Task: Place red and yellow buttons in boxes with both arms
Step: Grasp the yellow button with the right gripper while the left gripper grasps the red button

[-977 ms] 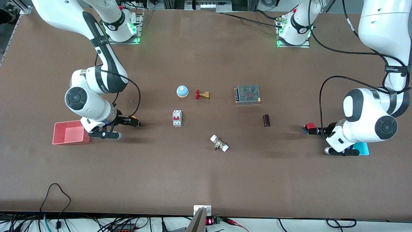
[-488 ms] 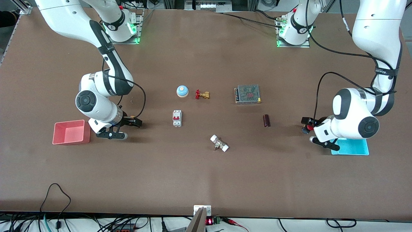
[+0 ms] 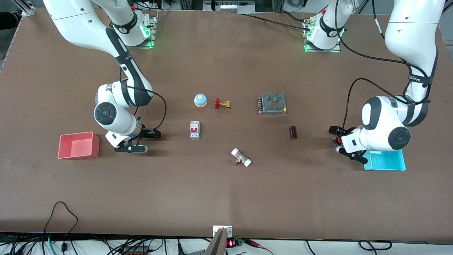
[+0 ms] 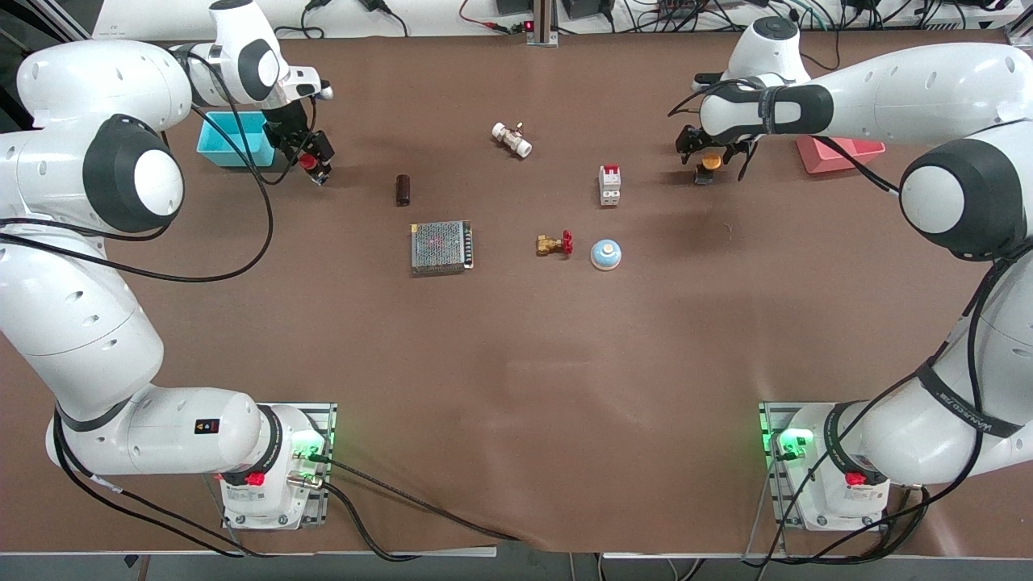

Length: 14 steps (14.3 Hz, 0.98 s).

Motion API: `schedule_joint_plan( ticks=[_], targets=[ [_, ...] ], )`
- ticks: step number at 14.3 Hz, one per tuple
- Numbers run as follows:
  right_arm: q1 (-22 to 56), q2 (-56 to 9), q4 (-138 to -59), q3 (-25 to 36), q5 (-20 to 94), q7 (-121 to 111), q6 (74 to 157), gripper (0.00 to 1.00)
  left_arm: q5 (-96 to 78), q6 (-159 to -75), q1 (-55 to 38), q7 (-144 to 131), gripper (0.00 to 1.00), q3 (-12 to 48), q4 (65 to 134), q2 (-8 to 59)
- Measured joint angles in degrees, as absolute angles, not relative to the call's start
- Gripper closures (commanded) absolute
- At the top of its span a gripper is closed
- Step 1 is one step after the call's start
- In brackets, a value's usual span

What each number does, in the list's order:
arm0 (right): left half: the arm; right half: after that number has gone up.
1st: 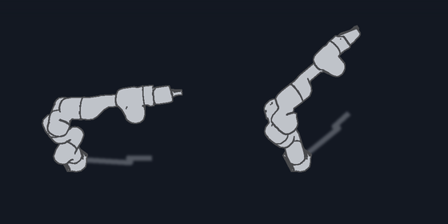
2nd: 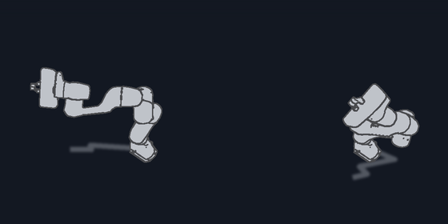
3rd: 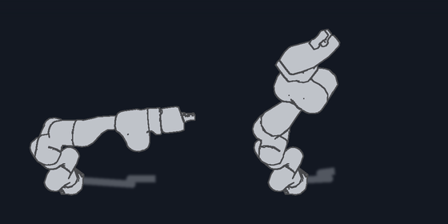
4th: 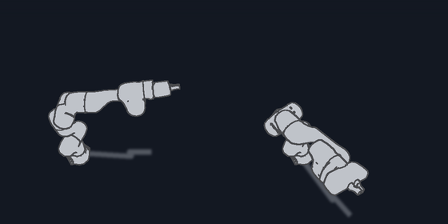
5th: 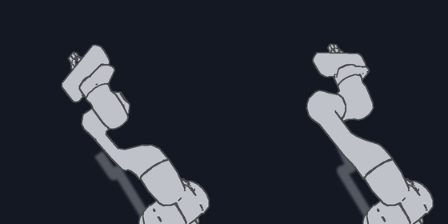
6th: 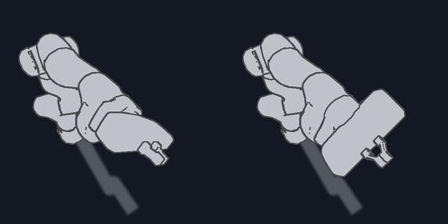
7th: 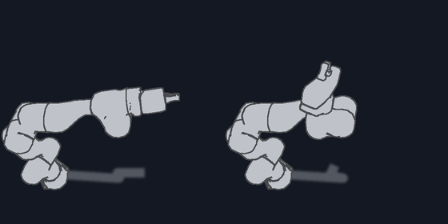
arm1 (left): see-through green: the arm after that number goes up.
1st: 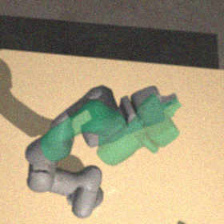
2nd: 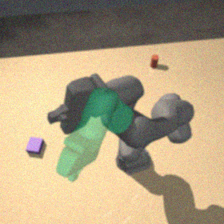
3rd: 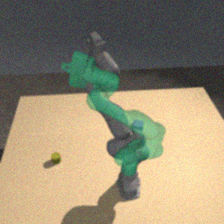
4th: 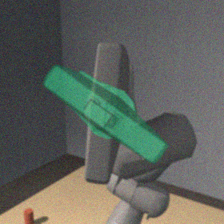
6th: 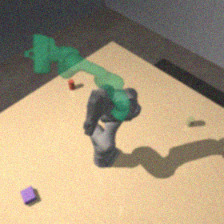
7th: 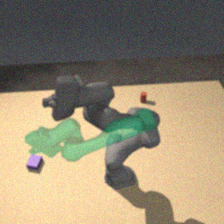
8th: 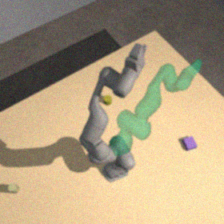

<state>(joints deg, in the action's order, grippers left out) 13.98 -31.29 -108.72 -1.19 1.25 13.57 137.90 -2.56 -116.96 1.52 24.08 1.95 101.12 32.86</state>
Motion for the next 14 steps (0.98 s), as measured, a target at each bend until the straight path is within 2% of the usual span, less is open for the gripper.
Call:
schedule_joint_plan(
  ticks=[6,7,10,12,14],
  targets=[
    [14.0,-31.4,-109.3,-1.2,1.2,12.9,137.9,0.33,-2.3,-121.3,1.7,25.7,0.02,1.9,103.2,32.9],
    [14.0,-31.4,-109.6,-1.2,1.2,12.4,137.9,0.39,-2.3,-122.3,1.7,26.1,0.09,1.9,103.9,32.9],
    [14.0,-31.6,-110.3,-1.2,1.2,11.8,137.9,0.55,-2.2,-123.3,1.8,26.4,0.39,1.9,104.6,32.9],
    [14.0,-31.7,-110.5,-1.2,1.2,11.6,137.9,0.67,-2.2,-123.5,1.7,26.6,0.63,1.9,104.6,32.9],
    [13.9,-31.7,-110.5,-1.2,1.2,11.4,137.9,0.75,-2.2,-123.6,1.7,26.6,0.79,1.9,104.6,32.8]
  ],
)
